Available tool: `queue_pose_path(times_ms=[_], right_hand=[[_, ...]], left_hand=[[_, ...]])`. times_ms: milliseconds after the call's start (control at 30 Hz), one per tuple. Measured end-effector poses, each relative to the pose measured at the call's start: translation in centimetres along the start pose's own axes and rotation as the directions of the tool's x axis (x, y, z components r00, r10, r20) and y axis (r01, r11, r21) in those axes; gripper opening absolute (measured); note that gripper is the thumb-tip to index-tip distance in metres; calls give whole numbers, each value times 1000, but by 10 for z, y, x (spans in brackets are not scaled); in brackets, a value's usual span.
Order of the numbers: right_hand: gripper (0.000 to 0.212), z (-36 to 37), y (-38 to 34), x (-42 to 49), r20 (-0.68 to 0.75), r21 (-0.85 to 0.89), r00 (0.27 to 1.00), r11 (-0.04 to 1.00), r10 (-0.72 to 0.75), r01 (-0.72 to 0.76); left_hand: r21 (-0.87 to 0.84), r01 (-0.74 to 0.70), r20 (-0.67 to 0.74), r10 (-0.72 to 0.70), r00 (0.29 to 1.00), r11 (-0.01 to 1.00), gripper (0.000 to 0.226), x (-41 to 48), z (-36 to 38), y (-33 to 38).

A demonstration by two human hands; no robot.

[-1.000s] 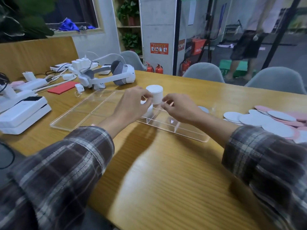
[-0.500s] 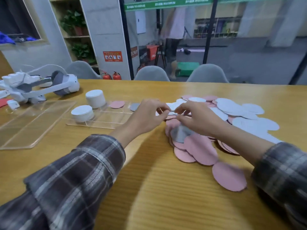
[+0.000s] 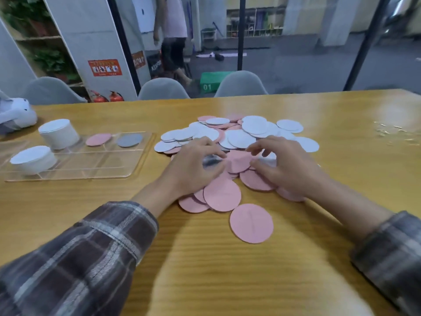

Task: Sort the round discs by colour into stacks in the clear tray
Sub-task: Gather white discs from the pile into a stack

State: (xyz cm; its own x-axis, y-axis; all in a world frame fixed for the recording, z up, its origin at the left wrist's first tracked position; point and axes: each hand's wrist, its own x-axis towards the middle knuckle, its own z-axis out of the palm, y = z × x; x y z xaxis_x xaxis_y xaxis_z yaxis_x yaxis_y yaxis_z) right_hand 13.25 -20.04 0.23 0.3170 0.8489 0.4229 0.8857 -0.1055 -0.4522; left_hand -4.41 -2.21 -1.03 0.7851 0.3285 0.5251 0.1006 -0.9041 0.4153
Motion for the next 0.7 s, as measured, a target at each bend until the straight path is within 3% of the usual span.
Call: queue_pose_path(times_ms=[267, 500, 700], right_hand=[[30, -14, 15, -3, 9, -83, 998, 994, 68, -67], [48, -26, 33, -14, 59, -108, 981, 978, 185, -177], [60, -34, 39, -18, 68, -91, 981, 980, 183, -176]], left_hand=[[49, -98, 182, 88, 979, 994, 36, 0, 4, 9], [7, -29, 161, 28, 987, 1000, 30, 22, 20, 38], [92, 76, 178, -92, 980, 993, 54, 48, 49, 61]])
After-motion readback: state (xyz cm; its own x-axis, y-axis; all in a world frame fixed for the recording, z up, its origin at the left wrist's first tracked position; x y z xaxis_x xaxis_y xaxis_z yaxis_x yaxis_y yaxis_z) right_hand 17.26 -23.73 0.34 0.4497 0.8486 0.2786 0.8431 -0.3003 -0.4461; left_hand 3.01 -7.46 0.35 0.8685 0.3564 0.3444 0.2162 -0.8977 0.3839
